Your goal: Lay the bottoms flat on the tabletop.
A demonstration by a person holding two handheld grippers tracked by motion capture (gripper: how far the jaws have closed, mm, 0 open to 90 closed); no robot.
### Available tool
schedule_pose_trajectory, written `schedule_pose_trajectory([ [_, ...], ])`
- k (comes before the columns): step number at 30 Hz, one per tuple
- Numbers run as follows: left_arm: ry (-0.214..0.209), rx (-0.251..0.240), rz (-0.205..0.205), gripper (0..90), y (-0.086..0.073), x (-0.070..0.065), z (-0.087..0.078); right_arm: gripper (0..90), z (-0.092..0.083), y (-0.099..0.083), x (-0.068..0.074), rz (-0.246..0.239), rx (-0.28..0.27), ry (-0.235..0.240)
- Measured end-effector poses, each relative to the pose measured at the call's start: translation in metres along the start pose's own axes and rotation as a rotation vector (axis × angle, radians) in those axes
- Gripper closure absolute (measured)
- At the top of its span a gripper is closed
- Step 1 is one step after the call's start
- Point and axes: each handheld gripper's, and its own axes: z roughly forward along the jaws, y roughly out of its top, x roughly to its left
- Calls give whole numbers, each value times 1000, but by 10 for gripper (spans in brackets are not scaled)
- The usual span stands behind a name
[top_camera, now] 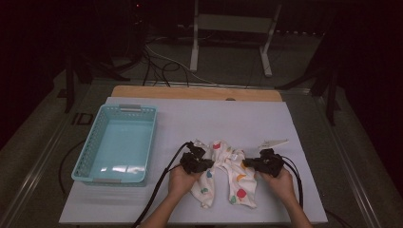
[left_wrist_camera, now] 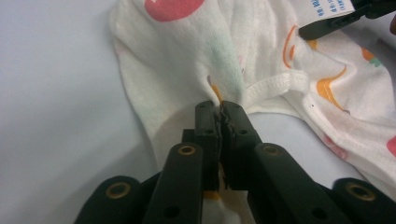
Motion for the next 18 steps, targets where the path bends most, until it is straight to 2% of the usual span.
schedule_pose_trajectory([
  [4,-12,-12,-8,878,-5,-4,-10,885,-11,-1,8,-22,5,2],
  [5,-19,-15,-8,878,-8,-6,-14,885,-14,-2,9,-38,3,-2],
  [9,-52,-29,-26,878,-22,-12,-25,884,-28,-7,18,-50,-2,4],
  [11,-69,-22,-31,877,-31,-14,-29,883,-30,-14,24,-63,17,9],
  [12,-69,-22,-31,877,-31,-14,-29,883,-30,-14,24,-63,17,9],
  [13,-71,-16,-31,877,-35,-15,-29,878,-28,-20,25,-51,58,29],
  [14,-71,-11,-27,877,-38,-15,-29,878,-28,-20,25,-51,58,29],
  [15,-80,-2,-33,869,-41,-15,-31,840,-27,-22,26,-61,82,33],
  [17,-78,0,-26,862,-41,-15,-32,812,-28,-21,27,-56,75,41],
  [18,-72,2,-20,825,-40,-15,-34,761,-34,-16,28,-60,33,43],
])
